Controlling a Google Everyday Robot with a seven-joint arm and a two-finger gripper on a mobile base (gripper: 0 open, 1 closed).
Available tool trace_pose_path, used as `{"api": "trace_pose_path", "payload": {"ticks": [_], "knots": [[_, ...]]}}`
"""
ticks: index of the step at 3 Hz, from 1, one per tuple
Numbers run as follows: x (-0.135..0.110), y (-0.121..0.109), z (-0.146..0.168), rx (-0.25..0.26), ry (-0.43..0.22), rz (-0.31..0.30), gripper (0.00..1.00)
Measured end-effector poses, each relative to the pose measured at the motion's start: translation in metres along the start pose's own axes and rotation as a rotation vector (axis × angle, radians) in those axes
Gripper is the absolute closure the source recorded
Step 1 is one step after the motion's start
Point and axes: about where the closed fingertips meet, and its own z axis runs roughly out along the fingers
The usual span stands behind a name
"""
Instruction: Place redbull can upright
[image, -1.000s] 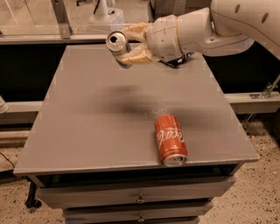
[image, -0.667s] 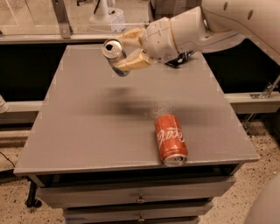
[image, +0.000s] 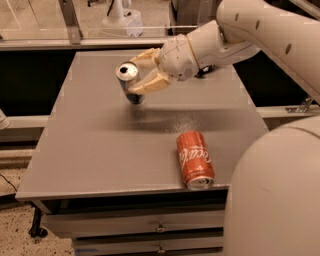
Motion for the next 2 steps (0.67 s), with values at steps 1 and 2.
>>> {"api": "trace_pose_path", "payload": {"ticks": [1, 2], "knots": [[-0.0063, 0.0002, -0.0012, 0.038, 0.067, 0.037, 1.0], [-0.0091, -0.0009, -0.0071, 0.061, 0.114, 0.058, 1.0]]}}
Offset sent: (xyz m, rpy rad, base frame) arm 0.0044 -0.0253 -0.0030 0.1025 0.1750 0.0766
